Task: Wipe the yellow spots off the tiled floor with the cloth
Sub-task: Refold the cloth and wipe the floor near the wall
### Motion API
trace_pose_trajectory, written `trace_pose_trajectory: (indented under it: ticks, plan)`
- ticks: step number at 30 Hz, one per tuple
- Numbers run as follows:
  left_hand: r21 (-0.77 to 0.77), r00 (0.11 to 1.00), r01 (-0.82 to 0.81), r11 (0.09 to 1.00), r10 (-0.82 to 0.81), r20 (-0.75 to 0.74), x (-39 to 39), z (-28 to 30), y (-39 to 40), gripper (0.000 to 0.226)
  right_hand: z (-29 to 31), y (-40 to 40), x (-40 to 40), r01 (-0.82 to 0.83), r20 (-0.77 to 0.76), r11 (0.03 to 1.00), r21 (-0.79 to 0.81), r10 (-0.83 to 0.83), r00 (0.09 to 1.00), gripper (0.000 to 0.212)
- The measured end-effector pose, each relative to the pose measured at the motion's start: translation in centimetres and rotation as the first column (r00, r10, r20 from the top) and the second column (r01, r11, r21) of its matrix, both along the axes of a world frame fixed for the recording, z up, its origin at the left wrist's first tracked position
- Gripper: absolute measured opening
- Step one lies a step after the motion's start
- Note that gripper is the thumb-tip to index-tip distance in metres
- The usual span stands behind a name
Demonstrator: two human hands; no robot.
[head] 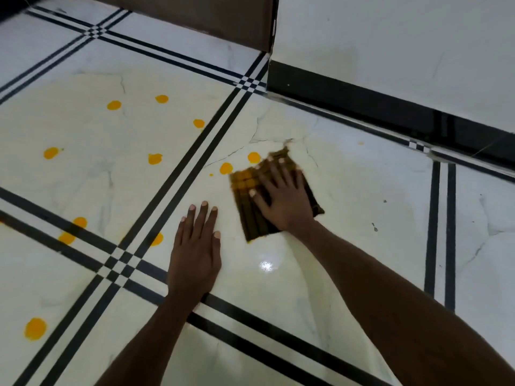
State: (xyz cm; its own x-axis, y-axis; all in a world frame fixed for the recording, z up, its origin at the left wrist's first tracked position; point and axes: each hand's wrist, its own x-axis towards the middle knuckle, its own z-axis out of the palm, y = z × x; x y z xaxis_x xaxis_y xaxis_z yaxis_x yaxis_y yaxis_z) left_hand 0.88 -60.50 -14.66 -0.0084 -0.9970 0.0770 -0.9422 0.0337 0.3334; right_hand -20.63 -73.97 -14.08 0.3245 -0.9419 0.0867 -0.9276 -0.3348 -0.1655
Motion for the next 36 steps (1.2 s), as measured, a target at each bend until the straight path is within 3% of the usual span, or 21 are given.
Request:
trace_pose_trajectory:
  ticks: [3,5,9,13,15,17,19,21,22,24,26,27,30,33,35,36]
  plan:
    - [0.018,1.0,0.0,1.0,0.0,0.014,-0.1,0.2,0.1,0.058,0.6,7.0,-1.7,-0.24,-0.023,0.97,0.028,0.241,0.97,0.065]
    - [0.016,1.0,-0.001,1.0,0.0,0.02,-0.5,0.4,0.2,0.059,1.2,10.7,-6.1,-0.285,-0.024,0.956,0.072,0.287,0.958,0.068]
    - [-0.009,1.0,-0.019,1.0,0.019,0.019,-0.8,0.6,0.0,0.058,1.5,7.0,-11.5,0.009,-0.02,0.998,0.058,-0.008,1.0,0.069]
    - [-0.021,1.0,-0.012,1.0,0.012,0.005,-0.9,0.2,0.0,0.058,1.2,-1.9,-5.6,0.326,0.004,0.941,0.087,-0.327,0.945,0.073]
    - [-0.017,1.0,-0.013,1.0,0.013,-0.001,-0.9,0.0,-0.1,0.057,0.9,-2.9,-1.0,0.241,0.02,0.969,0.062,-0.242,0.97,0.072]
    - [0.004,0.999,-0.026,1.0,0.027,-0.022,-0.6,0.1,0.0,0.057,0.6,1.2,2.2,-0.014,0.051,1.0,-0.011,0.015,0.999,0.065]
    - [0.02,0.999,-0.022,1.0,0.022,-0.027,-0.6,0.4,0.2,0.057,0.7,8.4,1.1,-0.264,0.017,0.964,0.011,0.264,0.964,0.061]
    - [0.026,1.0,-0.016,1.0,0.016,-0.018,-0.6,0.6,0.2,0.058,0.9,11.6,-4.0,-0.319,0.021,0.947,0.035,0.319,0.948,0.064]
    - [0.019,1.0,-0.022,1.0,0.022,-0.02,-0.6,0.7,0.2,0.058,1.0,11.7,-6.8,-0.241,0.012,0.97,0.035,0.241,0.971,0.066]
    - [0.012,0.999,-0.028,1.0,0.029,-0.03,-0.7,0.6,0.0,0.057,1.3,11.5,-11.0,0.131,-0.006,0.99,0.06,-0.131,0.991,0.067]
    - [0.013,0.999,-0.034,0.999,0.035,-0.033,-0.6,0.5,0.0,0.057,1.4,13.4,-10.0,0.414,0.0,0.908,0.066,-0.415,0.91,0.068]
    - [0.013,0.999,-0.035,0.999,0.036,-0.036,-0.7,0.6,-0.1,0.057,1.5,15.4,-7.6,0.444,-0.005,0.895,0.038,-0.444,0.896,0.067]
    - [0.01,0.999,-0.04,0.999,0.041,-0.036,-0.6,0.5,0.1,0.057,1.4,20.7,0.8,0.11,0.045,0.988,0.105,-0.115,0.992,0.063]
    - [0.01,0.998,-0.027,1.0,0.028,-0.051,-0.5,0.5,0.0,0.057,1.4,14.2,4.2,-0.16,0.093,0.986,0.051,0.155,0.983,0.06]
    - [0.005,0.999,-0.017,1.0,0.018,-0.04,-0.4,0.3,0.0,0.057,0.6,7.7,2.4,-0.122,0.061,0.992,0.03,0.12,0.991,0.06]
    - [0.005,0.999,-0.016,1.0,0.016,-0.045,-0.4,0.2,0.0,0.056,0.3,5.0,0.2,-0.022,0.035,1.0,0.006,0.022,0.999,0.061]
